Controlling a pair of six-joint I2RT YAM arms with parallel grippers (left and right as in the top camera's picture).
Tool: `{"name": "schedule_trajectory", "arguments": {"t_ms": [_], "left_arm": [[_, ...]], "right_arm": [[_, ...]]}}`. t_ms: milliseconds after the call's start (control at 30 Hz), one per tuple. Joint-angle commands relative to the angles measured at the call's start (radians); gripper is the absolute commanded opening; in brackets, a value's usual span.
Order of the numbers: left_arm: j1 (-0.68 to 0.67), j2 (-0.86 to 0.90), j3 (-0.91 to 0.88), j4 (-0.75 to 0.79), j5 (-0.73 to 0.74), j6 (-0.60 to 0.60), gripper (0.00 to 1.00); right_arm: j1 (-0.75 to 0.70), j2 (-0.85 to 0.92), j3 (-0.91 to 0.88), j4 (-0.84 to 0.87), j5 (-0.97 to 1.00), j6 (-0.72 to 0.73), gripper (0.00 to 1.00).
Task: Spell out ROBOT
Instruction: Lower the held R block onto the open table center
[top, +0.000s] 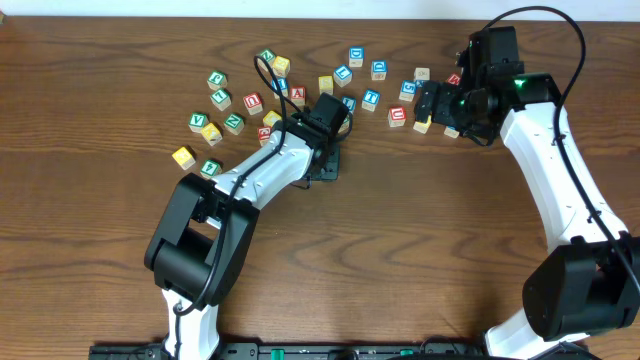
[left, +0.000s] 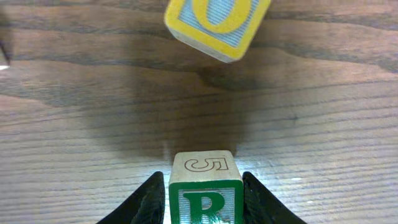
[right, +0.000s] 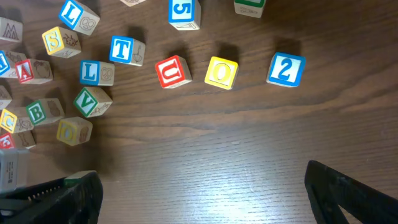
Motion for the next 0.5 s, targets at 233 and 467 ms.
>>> {"name": "schedule_trajectory", "arguments": {"t_ms": [233,467], "left_arm": [[0.003,0.006,-0.01,0.009,-0.066,-0.003,0.38],[0.003,0.006,-0.009,0.008,-0.066,-0.003,0.38]], "right_arm": [[0.003,0.007,-0.007,0.001,0.011,-0.013,0.99],[0.003,0.007,-0.007,0.001,0.011,-0.013,0.99]]}}
